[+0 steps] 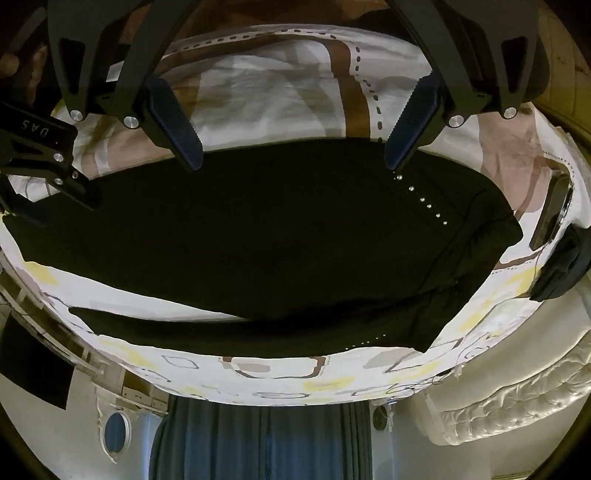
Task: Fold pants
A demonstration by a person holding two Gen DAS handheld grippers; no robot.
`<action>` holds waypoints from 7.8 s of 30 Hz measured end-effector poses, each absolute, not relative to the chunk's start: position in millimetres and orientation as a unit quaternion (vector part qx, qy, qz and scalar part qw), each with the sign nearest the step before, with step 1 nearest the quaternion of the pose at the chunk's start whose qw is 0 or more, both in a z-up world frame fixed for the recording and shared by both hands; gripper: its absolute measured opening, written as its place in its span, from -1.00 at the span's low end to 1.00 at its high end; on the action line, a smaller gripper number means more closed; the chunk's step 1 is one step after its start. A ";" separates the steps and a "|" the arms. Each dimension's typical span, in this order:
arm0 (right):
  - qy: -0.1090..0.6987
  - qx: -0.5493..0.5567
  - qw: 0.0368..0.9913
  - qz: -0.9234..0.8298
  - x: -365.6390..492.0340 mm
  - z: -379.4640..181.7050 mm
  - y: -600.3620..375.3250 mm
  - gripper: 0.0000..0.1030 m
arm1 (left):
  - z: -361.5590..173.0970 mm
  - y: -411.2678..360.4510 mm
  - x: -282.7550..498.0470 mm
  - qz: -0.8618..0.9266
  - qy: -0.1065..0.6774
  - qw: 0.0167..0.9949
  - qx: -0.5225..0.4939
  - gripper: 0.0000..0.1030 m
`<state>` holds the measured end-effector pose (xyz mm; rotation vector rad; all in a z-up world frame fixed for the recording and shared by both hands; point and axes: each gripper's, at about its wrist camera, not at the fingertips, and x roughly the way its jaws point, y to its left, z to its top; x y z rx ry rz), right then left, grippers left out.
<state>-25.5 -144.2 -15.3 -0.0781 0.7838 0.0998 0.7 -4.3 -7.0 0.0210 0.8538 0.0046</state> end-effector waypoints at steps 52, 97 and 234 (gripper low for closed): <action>0.386 -0.039 0.920 0.048 -24.0 -18.0 -146.0 0.96 | -7.8 0.2 -3.0 0.002 0.419 0.908 0.006 0.91; 0.381 -0.048 0.922 0.052 5.0 -7.2 -143.9 0.96 | 15.8 87.9 75.8 -0.226 0.348 0.859 -0.298 0.90; 0.323 -0.171 0.907 0.210 14.2 -19.3 -214.0 -0.77 | -20.1 301.4 76.1 -0.295 0.352 0.846 -0.272 -0.79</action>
